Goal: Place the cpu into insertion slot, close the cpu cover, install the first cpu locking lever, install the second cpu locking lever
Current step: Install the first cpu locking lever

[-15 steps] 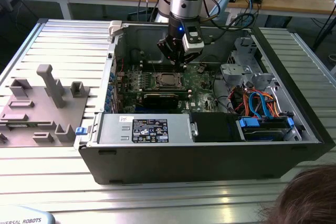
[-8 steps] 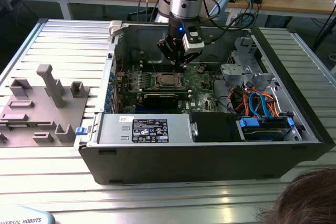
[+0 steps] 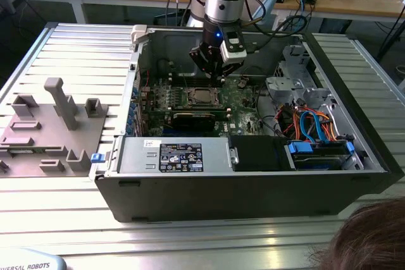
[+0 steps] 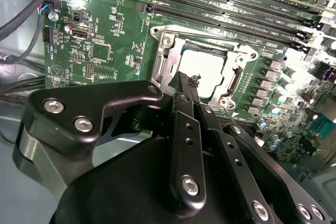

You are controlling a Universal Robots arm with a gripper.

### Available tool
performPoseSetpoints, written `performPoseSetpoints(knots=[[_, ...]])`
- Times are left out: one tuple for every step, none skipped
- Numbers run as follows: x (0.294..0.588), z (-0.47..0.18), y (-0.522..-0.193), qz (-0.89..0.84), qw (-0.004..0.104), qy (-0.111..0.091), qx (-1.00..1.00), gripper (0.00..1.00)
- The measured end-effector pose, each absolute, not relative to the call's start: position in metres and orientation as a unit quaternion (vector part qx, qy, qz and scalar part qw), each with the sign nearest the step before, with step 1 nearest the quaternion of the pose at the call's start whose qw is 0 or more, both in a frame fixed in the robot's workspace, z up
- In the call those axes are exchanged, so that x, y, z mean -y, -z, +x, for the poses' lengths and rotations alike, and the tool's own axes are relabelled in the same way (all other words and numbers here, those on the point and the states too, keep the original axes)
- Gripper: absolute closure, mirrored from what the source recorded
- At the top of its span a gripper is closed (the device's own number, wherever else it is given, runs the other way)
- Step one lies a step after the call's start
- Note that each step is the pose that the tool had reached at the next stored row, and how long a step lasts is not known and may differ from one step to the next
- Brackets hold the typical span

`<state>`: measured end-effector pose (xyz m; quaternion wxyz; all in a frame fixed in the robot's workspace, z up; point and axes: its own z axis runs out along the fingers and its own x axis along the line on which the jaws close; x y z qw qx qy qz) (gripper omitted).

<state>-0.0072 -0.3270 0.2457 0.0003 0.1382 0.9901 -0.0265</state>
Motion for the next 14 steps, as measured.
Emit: performPoseSetpoints(knots=[[0.3270, -0.0072, -0.2457, 0.138, 0.000, 0.026, -0.990, 0.89], [0.3270, -0.0072, -0.2457, 0.137, 0.000, 0.026, -0.990, 0.89], [0.3270, -0.0072, -0.2457, 0.136, 0.000, 0.026, -0.990, 0.89], [0.3270, -0.0072, -0.2457, 0.135, 0.000, 0.026, -0.990, 0.89], [0.3270, -0.0072, -0.2457, 0.135, 0.000, 0.026, -0.990, 0.89], [0.3270, -0.0072, -0.2457, 0.135, 0.000, 0.026, -0.991, 0.89], [0.3270, -0.0072, -0.2457, 0.134, 0.000, 0.026, -0.991, 0.89], [0.3270, -0.0072, -0.2457, 0.133, 0.000, 0.026, -0.991, 0.89], [0.3270, -0.0072, -0.2457, 0.132, 0.000, 0.026, -0.991, 0.89], [0.3270, -0.0072, -0.2457, 0.132, 0.000, 0.026, -0.991, 0.89], [0.3270, -0.0072, -0.2457, 0.131, 0.000, 0.026, -0.991, 0.89], [0.3270, -0.0072, -0.2457, 0.130, 0.000, 0.026, -0.991, 0.89], [0.3270, -0.0072, -0.2457, 0.130, 0.000, 0.026, -0.991, 0.89], [0.3270, -0.0072, -0.2457, 0.129, 0.001, 0.026, -0.991, 0.89]])
